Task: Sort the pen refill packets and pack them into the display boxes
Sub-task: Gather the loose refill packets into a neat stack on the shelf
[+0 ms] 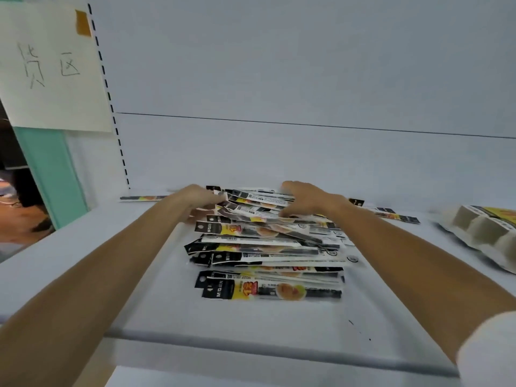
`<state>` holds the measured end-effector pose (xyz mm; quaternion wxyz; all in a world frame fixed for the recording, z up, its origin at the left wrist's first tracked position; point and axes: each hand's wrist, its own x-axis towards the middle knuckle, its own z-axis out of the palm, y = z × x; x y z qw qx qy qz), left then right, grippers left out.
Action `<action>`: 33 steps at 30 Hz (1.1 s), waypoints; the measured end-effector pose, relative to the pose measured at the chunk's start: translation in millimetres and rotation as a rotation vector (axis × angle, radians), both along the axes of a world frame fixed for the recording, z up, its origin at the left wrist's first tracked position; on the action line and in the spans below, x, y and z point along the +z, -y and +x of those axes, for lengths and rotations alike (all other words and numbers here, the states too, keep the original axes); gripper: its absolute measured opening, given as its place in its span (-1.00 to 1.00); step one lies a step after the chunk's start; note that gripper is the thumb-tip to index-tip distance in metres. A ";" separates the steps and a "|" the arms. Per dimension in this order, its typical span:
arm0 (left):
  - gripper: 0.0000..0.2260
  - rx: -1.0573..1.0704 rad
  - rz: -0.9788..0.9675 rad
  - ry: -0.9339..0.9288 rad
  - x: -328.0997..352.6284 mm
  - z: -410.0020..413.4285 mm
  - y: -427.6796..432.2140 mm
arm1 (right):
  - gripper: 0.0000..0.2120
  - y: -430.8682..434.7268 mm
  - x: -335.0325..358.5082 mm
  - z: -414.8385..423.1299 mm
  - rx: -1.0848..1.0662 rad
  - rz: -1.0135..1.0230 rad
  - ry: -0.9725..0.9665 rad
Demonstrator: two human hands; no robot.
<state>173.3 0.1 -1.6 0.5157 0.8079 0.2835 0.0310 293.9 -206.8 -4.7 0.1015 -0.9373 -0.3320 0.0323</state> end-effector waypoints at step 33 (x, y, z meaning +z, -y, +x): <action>-0.52 -0.508 0.968 0.319 8.0 -40.5 49.6 | -0.67 50.8 25.7 -25.8 0.023 0.171 -0.124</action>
